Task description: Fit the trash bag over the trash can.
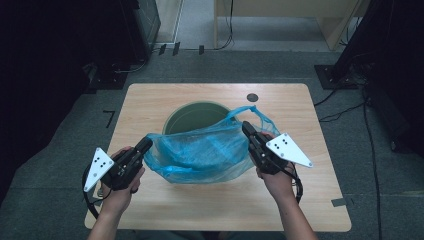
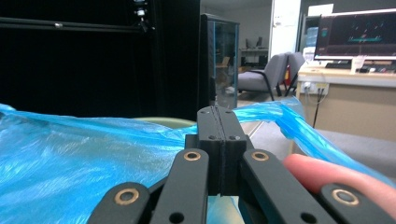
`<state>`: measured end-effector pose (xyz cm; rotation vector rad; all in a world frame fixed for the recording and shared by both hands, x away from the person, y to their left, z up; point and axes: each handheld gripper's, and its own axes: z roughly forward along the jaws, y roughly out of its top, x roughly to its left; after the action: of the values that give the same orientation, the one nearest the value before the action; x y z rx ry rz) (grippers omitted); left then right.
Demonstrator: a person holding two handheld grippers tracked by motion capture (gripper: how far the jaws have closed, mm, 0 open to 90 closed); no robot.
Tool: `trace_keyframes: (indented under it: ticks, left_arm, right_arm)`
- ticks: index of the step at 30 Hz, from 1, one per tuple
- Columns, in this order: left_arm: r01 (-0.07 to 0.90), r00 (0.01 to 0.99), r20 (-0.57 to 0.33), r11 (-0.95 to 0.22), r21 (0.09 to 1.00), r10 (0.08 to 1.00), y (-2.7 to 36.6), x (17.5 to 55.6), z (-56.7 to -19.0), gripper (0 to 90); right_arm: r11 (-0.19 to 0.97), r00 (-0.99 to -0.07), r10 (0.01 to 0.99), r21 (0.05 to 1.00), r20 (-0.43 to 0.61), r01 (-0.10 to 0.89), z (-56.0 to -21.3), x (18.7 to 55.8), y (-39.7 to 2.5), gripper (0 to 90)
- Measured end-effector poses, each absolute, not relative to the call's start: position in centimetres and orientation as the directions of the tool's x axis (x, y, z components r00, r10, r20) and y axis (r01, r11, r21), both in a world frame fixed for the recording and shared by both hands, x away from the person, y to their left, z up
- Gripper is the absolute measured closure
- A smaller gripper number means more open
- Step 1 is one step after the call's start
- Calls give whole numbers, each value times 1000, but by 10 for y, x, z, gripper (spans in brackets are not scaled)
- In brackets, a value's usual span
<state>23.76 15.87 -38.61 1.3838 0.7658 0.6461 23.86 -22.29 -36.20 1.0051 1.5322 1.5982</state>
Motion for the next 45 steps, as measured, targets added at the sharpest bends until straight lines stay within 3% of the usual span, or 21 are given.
trace_keyframes:
  ticks: [6,12,17,20,24,27,40,45]
  left_arm:
    - [57,563,-88,67,996,822,152,265,-385,891]
    - [137,520,-152,93,986,841,148,300,-390,899]
    - [197,499,-203,118,973,843,145,322,-392,900]
    - [287,464,-291,169,943,836,145,338,-401,900]
    - [485,412,-524,307,819,746,150,362,-425,900]
    - [583,345,-606,342,737,717,149,372,-452,900]
    - [699,293,-586,248,670,756,145,354,-508,895]
    - [642,312,-575,278,715,756,159,343,-510,677]
  right_arm:
    - [-13,-421,906,999,29,42,-361,272,-218,900]
    - [24,-416,909,997,10,76,-365,312,-216,900]
    - [-9,-432,898,986,82,168,-370,347,-220,900]
    - [-3,-430,896,969,112,247,-379,364,-219,900]
    - [-51,-417,884,930,212,365,-397,383,-219,900]
    - [-107,-393,872,897,292,429,-414,388,-217,900]
    - [-180,-299,869,815,393,550,-483,362,-212,900]
    - [-209,-293,860,812,417,544,-486,351,-223,900]
